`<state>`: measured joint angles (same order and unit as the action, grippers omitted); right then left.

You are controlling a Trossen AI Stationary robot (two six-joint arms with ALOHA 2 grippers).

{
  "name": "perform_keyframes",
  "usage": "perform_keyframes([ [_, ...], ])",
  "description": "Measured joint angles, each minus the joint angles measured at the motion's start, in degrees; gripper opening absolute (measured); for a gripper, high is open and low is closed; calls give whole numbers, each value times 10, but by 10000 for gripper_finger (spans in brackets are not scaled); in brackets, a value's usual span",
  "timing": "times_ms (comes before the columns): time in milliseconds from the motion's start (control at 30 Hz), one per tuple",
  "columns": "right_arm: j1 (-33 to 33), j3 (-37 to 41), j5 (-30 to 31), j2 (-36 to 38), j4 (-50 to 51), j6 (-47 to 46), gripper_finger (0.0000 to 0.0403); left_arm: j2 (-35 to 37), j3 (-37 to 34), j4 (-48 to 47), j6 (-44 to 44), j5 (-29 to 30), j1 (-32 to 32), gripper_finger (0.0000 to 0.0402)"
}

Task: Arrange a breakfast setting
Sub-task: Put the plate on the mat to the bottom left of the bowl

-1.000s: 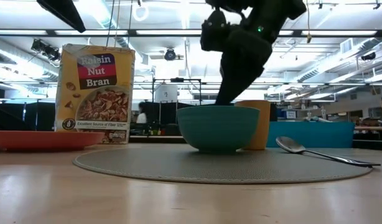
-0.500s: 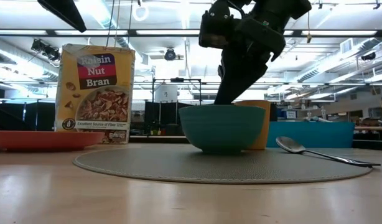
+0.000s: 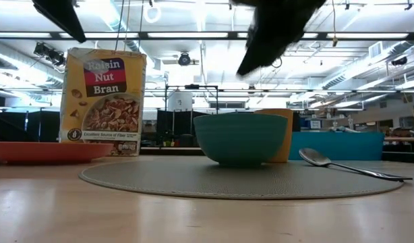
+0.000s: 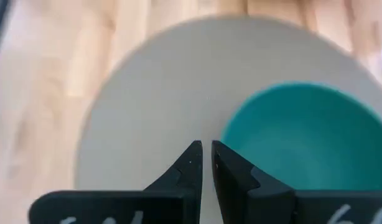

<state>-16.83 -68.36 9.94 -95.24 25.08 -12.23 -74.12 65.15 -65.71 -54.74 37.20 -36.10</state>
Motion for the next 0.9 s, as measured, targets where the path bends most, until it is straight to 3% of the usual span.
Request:
perform_keyframes([
  [200, -54, 0, 114, 58, 29, -9, 43, -20, -16, 7, -32, 1, -6, 151],
  [433, -122, 0, 172, 63, 25, -22, 48, -24, -111, 61, -112, -7, -6, 151],
  [600, -143, 0, 174, 57, -3, -20, 79, -24, -171, 115, -121, -17, 1, 164],
  [900, -144, 0, 159, 61, -45, 33, 154, -24, -210, 161, -120, -63, 14, 238],
])
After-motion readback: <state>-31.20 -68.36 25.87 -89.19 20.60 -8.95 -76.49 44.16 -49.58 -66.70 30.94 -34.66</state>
